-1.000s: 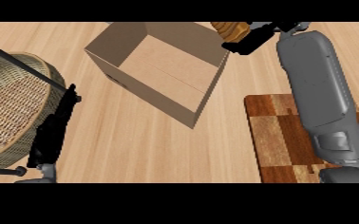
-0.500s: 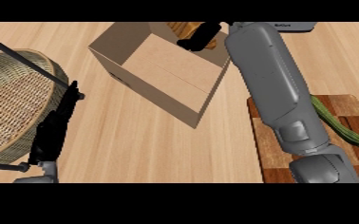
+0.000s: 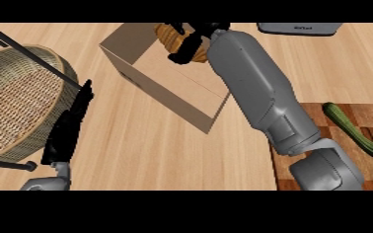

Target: Pick the croissant from the cutting board and place it in the cardboard box

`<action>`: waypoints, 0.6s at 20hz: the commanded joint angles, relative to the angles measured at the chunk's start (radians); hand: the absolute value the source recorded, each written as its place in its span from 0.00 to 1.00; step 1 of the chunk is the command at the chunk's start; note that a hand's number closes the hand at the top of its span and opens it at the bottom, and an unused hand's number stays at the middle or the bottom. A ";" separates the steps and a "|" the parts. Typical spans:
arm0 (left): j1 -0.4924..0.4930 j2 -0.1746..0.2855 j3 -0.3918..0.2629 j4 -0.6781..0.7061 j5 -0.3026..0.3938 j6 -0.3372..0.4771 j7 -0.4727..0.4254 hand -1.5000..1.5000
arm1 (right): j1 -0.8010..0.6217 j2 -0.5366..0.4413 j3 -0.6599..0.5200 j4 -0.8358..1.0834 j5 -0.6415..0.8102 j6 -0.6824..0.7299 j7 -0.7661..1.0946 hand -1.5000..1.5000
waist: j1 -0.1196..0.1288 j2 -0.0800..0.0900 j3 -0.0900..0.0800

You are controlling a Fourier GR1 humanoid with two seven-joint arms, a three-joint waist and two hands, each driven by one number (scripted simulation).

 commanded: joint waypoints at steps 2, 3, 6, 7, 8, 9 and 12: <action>-0.056 -0.017 -0.016 0.041 -0.019 0.008 -0.012 0.50 | -0.024 0.005 0.071 0.136 -0.122 -0.068 0.051 0.00 | 0.028 0.005 0.000; -0.036 0.013 0.012 0.021 0.018 -0.029 -0.014 0.50 | -0.025 0.005 0.041 0.173 -0.100 -0.070 0.030 0.00 | 0.027 0.008 0.000; -0.080 -0.016 -0.005 0.084 -0.015 0.003 -0.026 0.50 | -0.021 0.005 0.081 0.206 -0.142 -0.114 -0.018 0.00 | 0.036 0.014 0.000; -0.033 0.025 0.020 0.024 0.025 -0.043 -0.024 0.50 | -0.028 0.005 0.061 0.216 -0.153 -0.118 -0.013 0.00 | 0.038 0.011 0.000; -0.037 -0.007 -0.031 0.012 -0.018 -0.020 0.002 0.50 | -0.028 0.005 0.079 0.216 -0.180 -0.131 -0.025 0.00 | 0.052 0.012 0.000; -0.063 0.001 -0.007 0.027 0.014 -0.038 0.000 0.50 | -0.021 0.005 0.071 0.219 -0.203 -0.144 -0.034 0.00 | 0.053 0.014 0.000; -0.050 0.007 0.003 0.050 0.011 -0.034 -0.041 0.50 | -0.020 0.005 -0.005 0.185 -0.302 -0.197 -0.065 0.00 | 0.055 0.016 0.001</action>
